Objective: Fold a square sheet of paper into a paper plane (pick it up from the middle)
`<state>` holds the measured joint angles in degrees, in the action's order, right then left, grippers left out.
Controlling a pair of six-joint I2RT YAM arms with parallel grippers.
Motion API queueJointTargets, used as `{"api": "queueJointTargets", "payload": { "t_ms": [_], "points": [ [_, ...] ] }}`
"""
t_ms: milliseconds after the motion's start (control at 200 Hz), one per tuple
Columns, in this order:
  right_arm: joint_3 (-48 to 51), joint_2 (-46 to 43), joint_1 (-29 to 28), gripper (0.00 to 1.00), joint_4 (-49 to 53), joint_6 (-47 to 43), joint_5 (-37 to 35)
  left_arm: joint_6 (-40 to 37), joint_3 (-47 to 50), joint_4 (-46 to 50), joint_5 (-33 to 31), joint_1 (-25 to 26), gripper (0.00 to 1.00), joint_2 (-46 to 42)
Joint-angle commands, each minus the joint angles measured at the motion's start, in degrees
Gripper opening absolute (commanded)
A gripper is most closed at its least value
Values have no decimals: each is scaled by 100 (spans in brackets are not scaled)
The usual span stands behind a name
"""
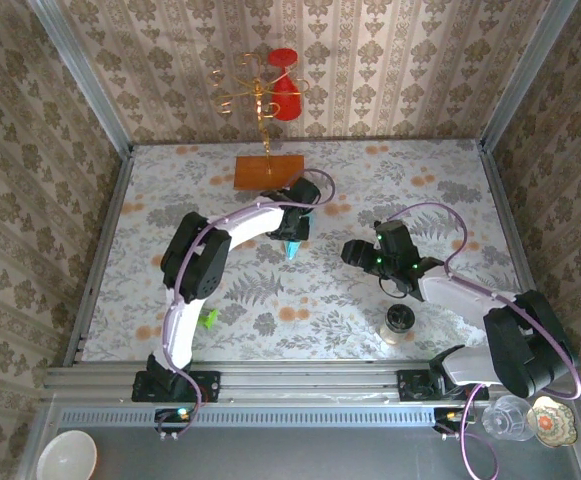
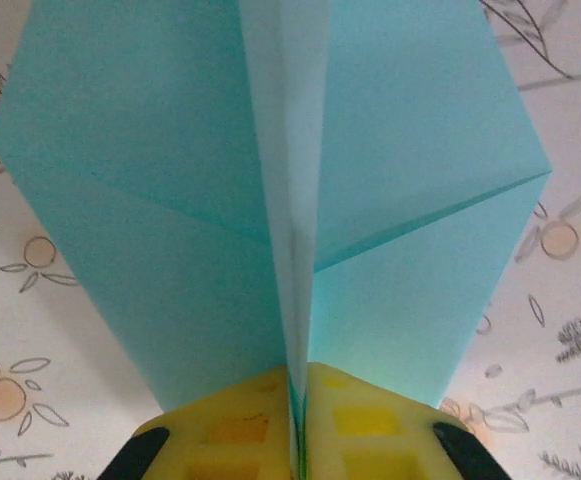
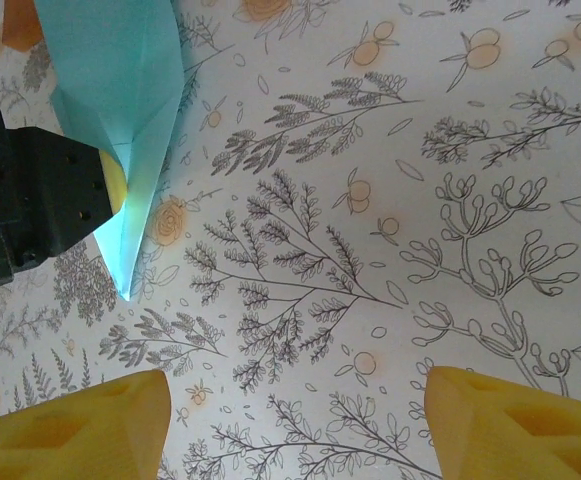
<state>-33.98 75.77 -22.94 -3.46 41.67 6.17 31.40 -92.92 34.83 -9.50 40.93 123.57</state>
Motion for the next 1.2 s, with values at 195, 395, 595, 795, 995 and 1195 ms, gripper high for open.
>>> {"api": "queueJointTargets", "payload": {
  "t_ms": [195, 395, 595, 795, 995, 1195],
  "points": [
    [206, -195, 169, 70, -39, -150, 64, 428, -275, 304, -92, -100, 22, 321],
    [207, -144, 193, 70, -71, -159, 121, 407, -318, 336, -157, -70, 30, 381],
    [247, -92, 202, 70, -133, -128, 165, 449, -588, 711, -520, 75, 35, 691],
    [269, -71, 202, 70, -137, -129, 165, 846, -522, 699, -428, 131, 40, 868],
    [268, -71, 202, 70, -127, -133, 165, 1099, -439, 554, -307, 128, 42, 856],
    [227, -95, 202, 70, -75, -141, 149, 911, -490, 378, -98, 90, 42, 577]
  ]
}}
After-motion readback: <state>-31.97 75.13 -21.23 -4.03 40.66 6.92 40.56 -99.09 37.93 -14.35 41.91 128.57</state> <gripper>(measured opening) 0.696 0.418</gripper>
